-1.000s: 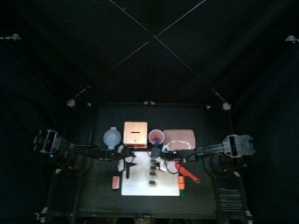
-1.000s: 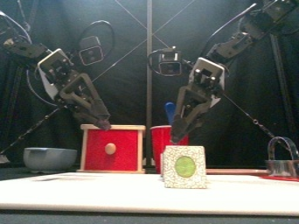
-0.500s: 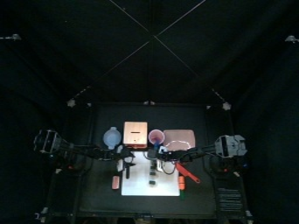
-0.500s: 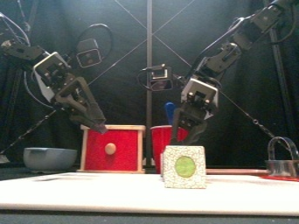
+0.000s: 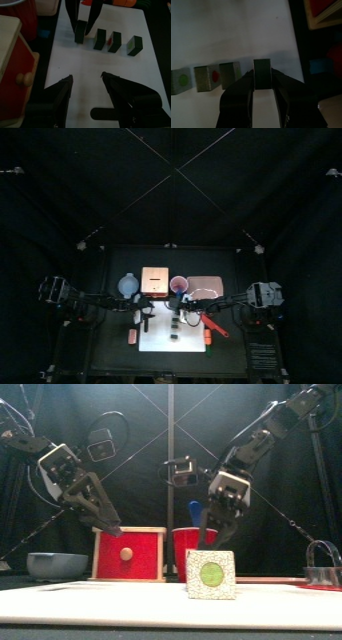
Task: Place sushi on board then cut the sushi with the knife then place the pieces on the plate
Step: Place the 4 sushi pieces on the plate
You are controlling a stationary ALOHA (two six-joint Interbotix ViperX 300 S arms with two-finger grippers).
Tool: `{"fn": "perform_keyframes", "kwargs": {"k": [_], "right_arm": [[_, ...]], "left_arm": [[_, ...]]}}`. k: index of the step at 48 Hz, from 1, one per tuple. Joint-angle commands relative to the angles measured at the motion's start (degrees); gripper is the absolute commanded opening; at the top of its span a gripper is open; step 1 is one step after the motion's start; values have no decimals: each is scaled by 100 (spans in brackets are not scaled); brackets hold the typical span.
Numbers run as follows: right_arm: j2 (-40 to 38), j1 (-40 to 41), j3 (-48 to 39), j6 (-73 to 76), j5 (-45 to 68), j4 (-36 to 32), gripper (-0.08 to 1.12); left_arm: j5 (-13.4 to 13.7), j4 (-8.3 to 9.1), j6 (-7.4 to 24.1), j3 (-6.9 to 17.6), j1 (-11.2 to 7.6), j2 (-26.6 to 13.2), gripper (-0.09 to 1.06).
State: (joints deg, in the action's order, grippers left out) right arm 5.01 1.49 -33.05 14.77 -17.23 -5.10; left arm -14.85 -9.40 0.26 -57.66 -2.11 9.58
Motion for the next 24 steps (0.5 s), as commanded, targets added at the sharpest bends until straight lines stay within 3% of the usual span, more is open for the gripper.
{"fn": "perform_keyframes", "kwargs": {"k": [1, 14, 24], "right_arm": [[-703, 53, -18, 0, -237, -18, 48], [-1775, 466, -510, 9, -967, -18, 48], [-1978, 1213, -923, 0, -1046, -88, 48]], "left_arm": [[-18, 9, 0, 62, 18, 79, 86], [-18, 9, 0, 44, 18, 62, 86], [-18, 9, 9, 44, 26, 44, 86]]}}
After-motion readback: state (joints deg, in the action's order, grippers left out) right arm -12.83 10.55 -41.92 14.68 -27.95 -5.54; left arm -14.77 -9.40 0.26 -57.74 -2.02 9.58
